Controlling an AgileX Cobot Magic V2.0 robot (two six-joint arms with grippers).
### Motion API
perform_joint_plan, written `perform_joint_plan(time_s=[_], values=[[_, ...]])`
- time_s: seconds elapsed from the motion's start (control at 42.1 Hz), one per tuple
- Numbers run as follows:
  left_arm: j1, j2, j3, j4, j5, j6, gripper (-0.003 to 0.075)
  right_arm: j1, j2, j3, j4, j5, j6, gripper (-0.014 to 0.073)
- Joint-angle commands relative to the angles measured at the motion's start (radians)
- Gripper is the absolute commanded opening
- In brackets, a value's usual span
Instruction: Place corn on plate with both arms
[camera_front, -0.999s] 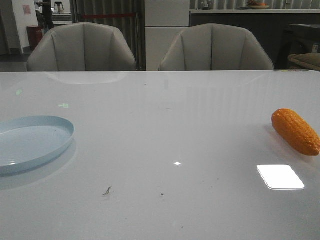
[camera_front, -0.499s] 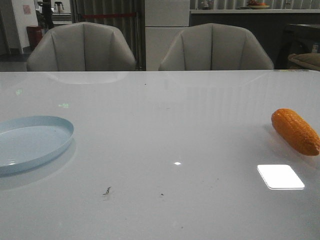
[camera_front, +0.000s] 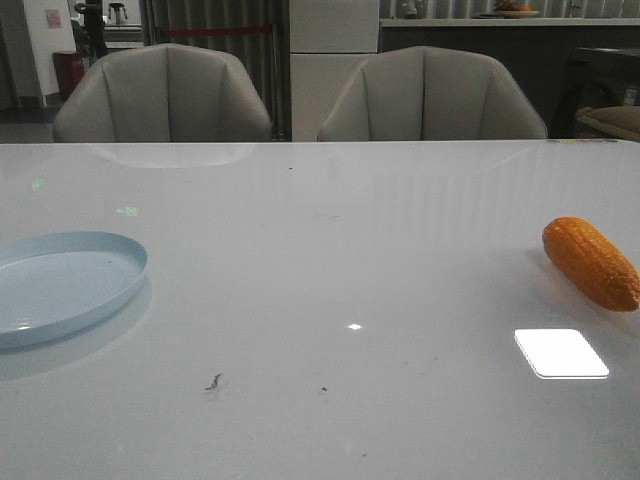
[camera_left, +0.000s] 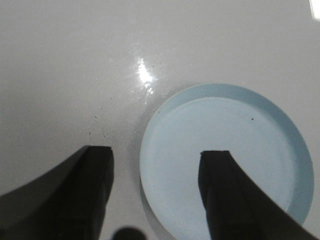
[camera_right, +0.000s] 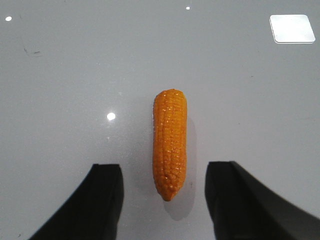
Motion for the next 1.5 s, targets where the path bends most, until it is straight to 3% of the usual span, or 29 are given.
perform_joint_plan(time_s=[0.0, 0.143, 0.38, 0.903, 1.046, 1.284, 1.474], values=[[0.007, 0.099, -0.136, -0.004, 0.096, -0.009, 0.0448, -0.001, -0.013, -0.034, 0.006, -0.068, -0.003, 0.0479], [0.007, 0.271, -0.265, -0.004, 0.210, -0.009, 0.0447, -0.001, -0.013, -0.034, 0.006, -0.066, -0.003, 0.0479], [0.007, 0.438, -0.374, 0.008, 0.199, -0.009, 0.0447, -0.001, -0.013, -0.034, 0.006, -0.066, -0.003, 0.0479], [0.007, 0.536, -0.393, 0.028, 0.228, -0.009, 0.0434, -0.001, -0.013, -0.034, 0.006, -0.066, -0.003, 0.0479], [0.007, 0.552, -0.393, 0.028, 0.230, -0.009, 0.0347, -0.001, -0.013, -0.034, 0.006, -0.066, -0.003, 0.0479], [0.007, 0.572, -0.395, 0.022, 0.263, -0.009, 0.0090, -0.001, -0.013, -0.034, 0.006, -0.066, -0.003, 0.0479], [0.007, 0.564, -0.450, 0.020, 0.314, -0.009, 0.0097, -0.001, -0.013, -0.034, 0.006, -0.067, -0.003, 0.0479]])
